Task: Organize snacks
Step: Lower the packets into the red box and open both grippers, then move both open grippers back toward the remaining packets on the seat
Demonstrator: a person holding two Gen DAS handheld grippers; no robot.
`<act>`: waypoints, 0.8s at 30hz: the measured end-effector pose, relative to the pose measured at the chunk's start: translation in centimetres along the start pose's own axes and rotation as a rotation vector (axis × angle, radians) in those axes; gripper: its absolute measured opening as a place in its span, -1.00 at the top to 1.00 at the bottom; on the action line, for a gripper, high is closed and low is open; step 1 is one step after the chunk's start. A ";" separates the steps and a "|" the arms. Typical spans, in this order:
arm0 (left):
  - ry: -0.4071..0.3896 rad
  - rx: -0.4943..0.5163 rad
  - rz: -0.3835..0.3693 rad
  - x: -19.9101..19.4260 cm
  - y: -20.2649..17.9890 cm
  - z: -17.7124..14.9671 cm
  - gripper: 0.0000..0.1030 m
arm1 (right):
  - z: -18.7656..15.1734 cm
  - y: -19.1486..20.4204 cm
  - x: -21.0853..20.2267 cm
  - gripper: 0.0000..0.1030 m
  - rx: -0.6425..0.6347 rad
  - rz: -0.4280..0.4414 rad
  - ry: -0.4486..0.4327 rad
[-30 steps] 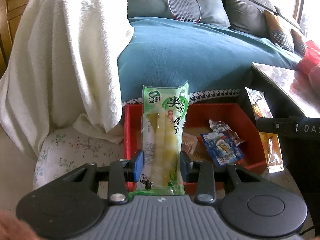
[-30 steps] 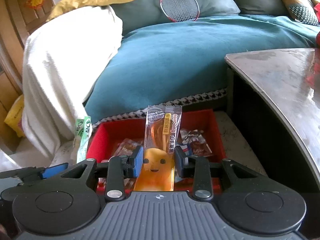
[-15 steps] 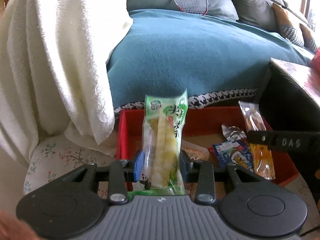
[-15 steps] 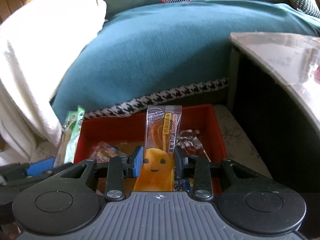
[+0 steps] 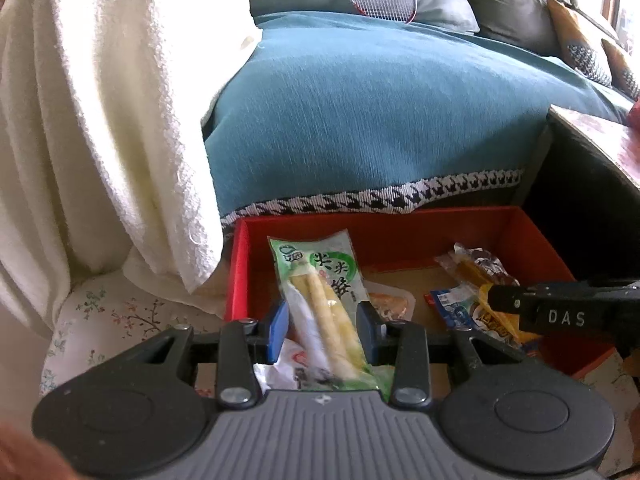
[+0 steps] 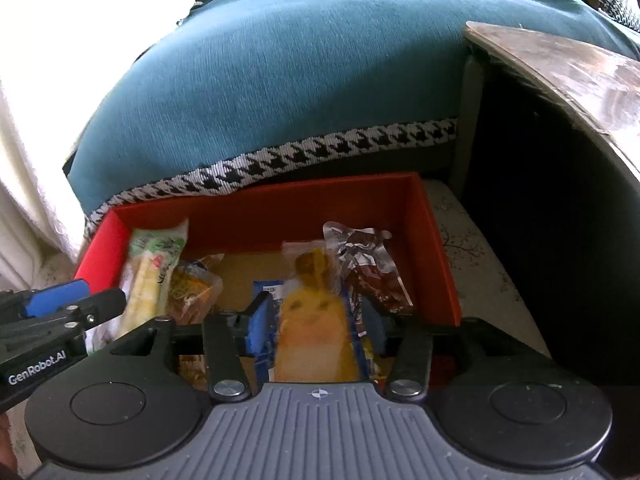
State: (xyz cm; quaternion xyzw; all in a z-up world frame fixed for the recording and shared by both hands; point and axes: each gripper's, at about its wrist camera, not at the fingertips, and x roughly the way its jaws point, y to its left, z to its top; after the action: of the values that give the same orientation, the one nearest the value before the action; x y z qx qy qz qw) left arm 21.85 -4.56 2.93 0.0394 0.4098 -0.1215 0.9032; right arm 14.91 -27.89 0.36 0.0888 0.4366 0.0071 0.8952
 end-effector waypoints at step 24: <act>0.206 -0.024 -0.143 -7.0 -0.1 -8.7 0.25 | -5.6 2.7 -8.2 -0.46 -0.086 0.003 0.072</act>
State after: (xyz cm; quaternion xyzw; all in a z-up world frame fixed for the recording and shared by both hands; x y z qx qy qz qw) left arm 11.05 -1.82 2.42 0.0116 0.5037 -0.1757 0.8458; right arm 5.66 -25.11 3.81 0.0504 0.4676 0.0304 0.8820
